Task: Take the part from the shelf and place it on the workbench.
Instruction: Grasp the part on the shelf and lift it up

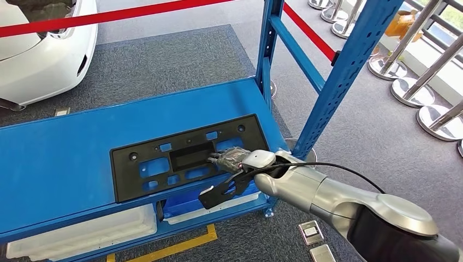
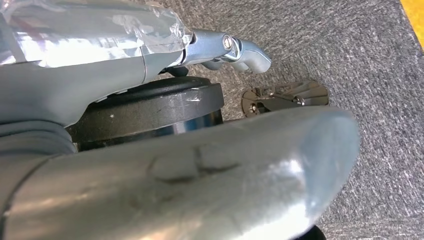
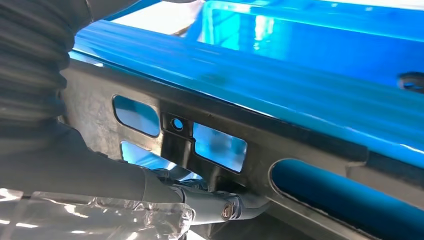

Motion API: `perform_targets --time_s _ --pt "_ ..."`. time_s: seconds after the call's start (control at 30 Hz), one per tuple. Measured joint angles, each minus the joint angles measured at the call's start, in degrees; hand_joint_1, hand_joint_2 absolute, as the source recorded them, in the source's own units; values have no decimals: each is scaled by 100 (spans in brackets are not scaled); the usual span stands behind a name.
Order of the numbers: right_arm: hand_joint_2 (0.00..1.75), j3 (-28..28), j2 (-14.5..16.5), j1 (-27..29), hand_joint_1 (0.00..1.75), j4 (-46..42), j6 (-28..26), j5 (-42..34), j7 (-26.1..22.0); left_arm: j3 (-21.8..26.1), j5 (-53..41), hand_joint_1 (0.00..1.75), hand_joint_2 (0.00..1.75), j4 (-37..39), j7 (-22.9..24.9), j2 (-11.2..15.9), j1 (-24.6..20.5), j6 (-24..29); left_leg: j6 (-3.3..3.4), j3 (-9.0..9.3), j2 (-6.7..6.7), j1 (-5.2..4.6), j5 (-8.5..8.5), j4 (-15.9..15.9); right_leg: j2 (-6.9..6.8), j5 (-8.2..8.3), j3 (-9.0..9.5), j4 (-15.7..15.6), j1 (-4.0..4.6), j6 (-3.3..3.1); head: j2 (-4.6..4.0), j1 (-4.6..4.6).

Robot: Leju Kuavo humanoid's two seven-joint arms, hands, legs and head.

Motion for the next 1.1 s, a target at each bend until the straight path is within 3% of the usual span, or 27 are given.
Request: perform_targets --time_s 0.33,0.47,1.1 --pt "175 59 -195 -2 5 0 9 11 32 0 -21 0 0 1 -13 7 -1 -48 2 55 0 -14 -4 -6 0 -12 55 -2 -13 7 0 -3" --pt "175 92 -221 -4 124 0 9 9 38 0 -28 0 0 1 -14 7 -1 -52 2 64 -1 -17 -5 -6 -1 -12 65 -2 -16 7 0 0" --pt "175 134 -352 -46 124 -27 -15 -44 99 0 -72 0 0 5 -14 9 0 -86 2 125 0 -23 -15 -13 1 -23 119 -6 -21 9 0 13"
